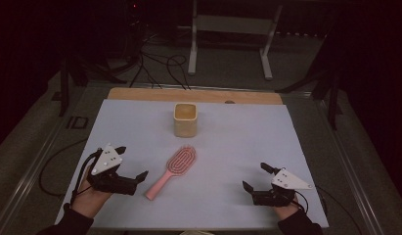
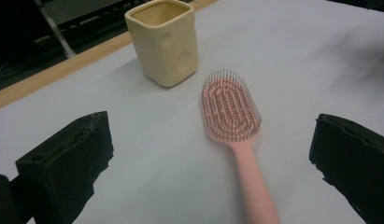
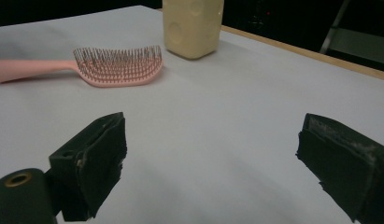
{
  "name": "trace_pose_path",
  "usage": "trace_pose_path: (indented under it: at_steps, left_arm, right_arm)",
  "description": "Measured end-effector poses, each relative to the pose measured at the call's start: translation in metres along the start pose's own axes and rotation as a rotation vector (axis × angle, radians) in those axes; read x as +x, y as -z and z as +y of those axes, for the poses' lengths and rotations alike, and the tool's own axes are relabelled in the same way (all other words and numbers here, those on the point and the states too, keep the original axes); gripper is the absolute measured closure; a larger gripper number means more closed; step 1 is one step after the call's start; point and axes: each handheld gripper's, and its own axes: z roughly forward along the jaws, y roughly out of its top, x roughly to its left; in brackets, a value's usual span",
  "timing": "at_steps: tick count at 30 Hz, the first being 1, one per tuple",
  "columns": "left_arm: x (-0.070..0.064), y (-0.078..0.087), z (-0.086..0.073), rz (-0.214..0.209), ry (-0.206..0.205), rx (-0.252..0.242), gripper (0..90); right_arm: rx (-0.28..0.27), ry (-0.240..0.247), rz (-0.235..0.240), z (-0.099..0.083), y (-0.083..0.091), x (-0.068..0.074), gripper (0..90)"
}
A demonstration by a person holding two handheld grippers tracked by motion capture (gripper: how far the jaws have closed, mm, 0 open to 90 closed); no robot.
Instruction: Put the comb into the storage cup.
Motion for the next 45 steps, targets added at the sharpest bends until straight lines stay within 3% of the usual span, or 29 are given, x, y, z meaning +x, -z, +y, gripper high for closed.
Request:
trace_pose_path:
  at_steps: [12,15,24,32,37,45]
  left_arm:
    - [-0.012,-0.021,0.015,-0.036,-0.003,0.084,0.1]
    - [-0.017,-0.027,0.017,-0.024,-0.017,0.106,0.1]
    - [-0.023,-0.045,0.019,-0.039,-0.001,0.165,0.1]
    - [-0.029,-0.063,0.019,-0.041,0.022,0.25,0.1]
    - [-0.029,-0.069,0.019,-0.047,0.045,0.289,0.1]
    - [-0.029,-0.076,0.021,-0.052,0.049,0.352,0.1]
  right_arm:
    - [0.001,-0.005,0.006,0.0,0.0,0.001,7.8]
    - [-0.001,-0.004,0.006,0.0,0.0,0.001,7.9]
    - [0.002,-0.004,0.009,0.0,0.0,0.0,7.9]
    - [-0.002,-0.008,0.012,0.001,0.0,0.0,7.9]
    - [0.0,-0.009,0.013,0.001,0.0,0.001,7.9]
    - [0.001,-0.011,0.013,0.001,0.0,0.0,7.9]
